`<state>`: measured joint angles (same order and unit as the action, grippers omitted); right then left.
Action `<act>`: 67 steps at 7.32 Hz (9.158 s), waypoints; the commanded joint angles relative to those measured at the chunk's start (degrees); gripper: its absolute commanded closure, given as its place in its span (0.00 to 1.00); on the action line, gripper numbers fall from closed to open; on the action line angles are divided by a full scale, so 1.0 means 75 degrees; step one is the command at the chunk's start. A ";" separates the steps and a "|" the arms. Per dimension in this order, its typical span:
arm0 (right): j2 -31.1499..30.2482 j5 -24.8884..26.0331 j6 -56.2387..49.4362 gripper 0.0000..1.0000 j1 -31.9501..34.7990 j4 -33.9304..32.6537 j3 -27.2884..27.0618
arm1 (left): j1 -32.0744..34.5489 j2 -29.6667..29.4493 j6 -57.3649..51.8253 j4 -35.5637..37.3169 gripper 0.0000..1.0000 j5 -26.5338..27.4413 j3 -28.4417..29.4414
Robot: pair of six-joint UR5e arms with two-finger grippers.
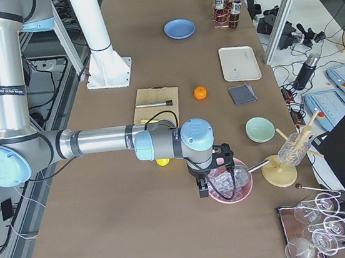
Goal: Pick orange to plate
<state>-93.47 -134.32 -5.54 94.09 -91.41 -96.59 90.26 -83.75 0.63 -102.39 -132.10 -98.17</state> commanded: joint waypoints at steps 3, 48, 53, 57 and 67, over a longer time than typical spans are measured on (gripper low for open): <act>0.0052 -0.0021 0.0083 0.00 0.0006 0.0000 0.0012 | 0.0000 -0.0072 0.0056 -0.0012 0.02 -0.0046 -0.0035; 0.4117 0.2839 0.9340 0.00 -0.6556 0.1335 0.0220 | -0.8681 -0.4701 1.3028 -0.2098 1.00 0.4955 0.0093; 0.4212 0.2932 0.9539 0.00 -0.6696 0.1852 0.0680 | -0.8837 -0.4608 1.3076 -0.2191 0.02 0.5473 0.0141; 0.4224 0.3517 0.9739 0.00 -0.7153 0.1863 0.0808 | -0.8613 -0.4584 1.2783 -0.2192 0.02 0.5449 -0.0036; 0.5485 0.3893 1.0477 1.00 -0.7470 0.1880 0.1172 | -0.7188 -0.3472 0.9662 -0.2074 0.02 0.5039 -0.0620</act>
<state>-56.50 -105.19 72.81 38.31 -73.38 -87.67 32.42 -112.75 82.02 -118.11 -93.66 -101.58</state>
